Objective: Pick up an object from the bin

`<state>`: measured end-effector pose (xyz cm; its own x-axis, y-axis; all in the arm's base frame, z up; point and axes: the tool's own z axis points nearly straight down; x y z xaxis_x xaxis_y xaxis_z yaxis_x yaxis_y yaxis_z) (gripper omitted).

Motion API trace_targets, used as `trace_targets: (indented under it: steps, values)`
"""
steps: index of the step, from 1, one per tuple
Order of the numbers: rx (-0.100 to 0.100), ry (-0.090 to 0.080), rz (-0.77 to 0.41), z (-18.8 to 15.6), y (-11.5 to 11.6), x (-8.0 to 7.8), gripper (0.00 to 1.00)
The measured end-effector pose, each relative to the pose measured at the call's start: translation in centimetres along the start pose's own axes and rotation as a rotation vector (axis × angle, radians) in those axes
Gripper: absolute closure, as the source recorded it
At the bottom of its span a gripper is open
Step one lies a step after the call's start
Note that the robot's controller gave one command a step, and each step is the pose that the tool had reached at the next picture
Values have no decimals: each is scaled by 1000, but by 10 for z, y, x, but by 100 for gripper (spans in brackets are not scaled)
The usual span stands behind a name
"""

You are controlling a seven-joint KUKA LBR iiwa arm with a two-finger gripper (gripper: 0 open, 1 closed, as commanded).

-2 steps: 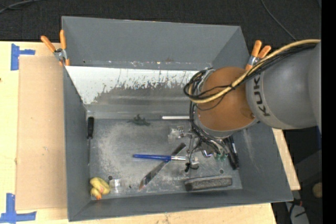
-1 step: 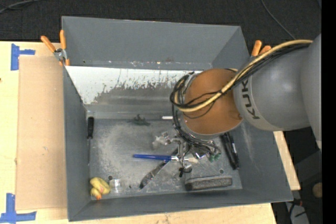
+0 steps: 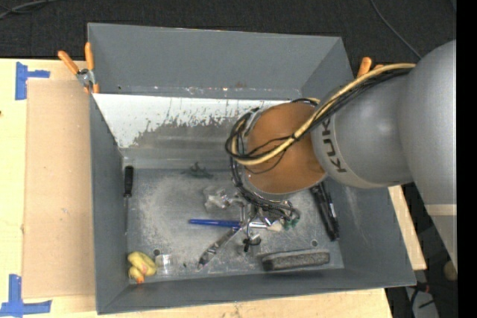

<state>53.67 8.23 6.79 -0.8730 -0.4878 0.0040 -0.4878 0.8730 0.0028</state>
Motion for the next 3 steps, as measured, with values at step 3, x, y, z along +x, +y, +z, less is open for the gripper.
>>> trace_targets:
  steps: [3]
  values:
    - [-4,-2,-229,-7,11,-3,100]
